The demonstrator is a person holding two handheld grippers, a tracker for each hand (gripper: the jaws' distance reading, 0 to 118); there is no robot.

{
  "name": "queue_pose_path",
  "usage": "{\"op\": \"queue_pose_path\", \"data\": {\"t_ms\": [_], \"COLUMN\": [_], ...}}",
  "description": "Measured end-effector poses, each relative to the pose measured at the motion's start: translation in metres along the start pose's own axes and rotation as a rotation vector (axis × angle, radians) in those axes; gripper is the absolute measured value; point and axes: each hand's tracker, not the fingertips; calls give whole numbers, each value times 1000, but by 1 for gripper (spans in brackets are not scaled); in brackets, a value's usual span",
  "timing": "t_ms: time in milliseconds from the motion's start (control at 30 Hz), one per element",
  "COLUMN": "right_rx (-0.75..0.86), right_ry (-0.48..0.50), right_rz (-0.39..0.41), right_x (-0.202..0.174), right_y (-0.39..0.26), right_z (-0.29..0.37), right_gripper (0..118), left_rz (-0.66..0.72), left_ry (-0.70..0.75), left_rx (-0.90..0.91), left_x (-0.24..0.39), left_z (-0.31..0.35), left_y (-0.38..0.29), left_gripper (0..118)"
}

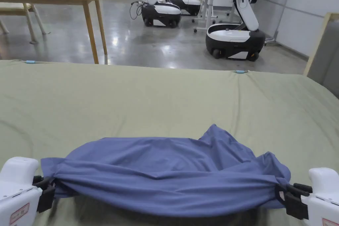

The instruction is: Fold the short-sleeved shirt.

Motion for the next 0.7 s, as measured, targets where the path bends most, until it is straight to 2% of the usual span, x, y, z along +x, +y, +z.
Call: {"op": "queue_pose_path", "data": {"t_ms": [200,267,333,367,400,433,467,500,567,633,700], "right_rx": [-114,-161,-172,-152,-125,-112,-88,-15,127,212,304], "right_ry": [-30,-23,-9,-1,49,97,106,82,50,34,23], "right_rz": [52,21,-23,-66,-154,-222,-226,-157,-56,-20,0], "right_x": [-7,-6,-3,-1,5,9,8,1,-12,-31,-45], "right_y": [-65,-89,-107,-110,-109,-104,-96,-86,-62,-32,-14], "right_z": [28,21,11,10,13,18,24,35,52,59,60], "right_gripper": [11,11,11,11,23,54,96,118,118,118,118], "left_rz": [27,76,105,117,128,136,134,125,91,52,49], "left_ry": [-25,-47,-41,-38,0,37,39,22,56,108,98], "left_rx": [-84,-142,-123,-102,-74,-44,-16,30,118,217,281], "left_x": [-1,-4,-4,-7,-6,-4,-3,-2,8,19,29], "left_z": [35,27,25,23,26,34,41,48,62,65,62], "left_y": [-70,-98,-117,-120,-121,-118,-114,-107,-86,-61,-41], "left_gripper": [4,4,5,8,29,65,101,118,118,118,118]}}
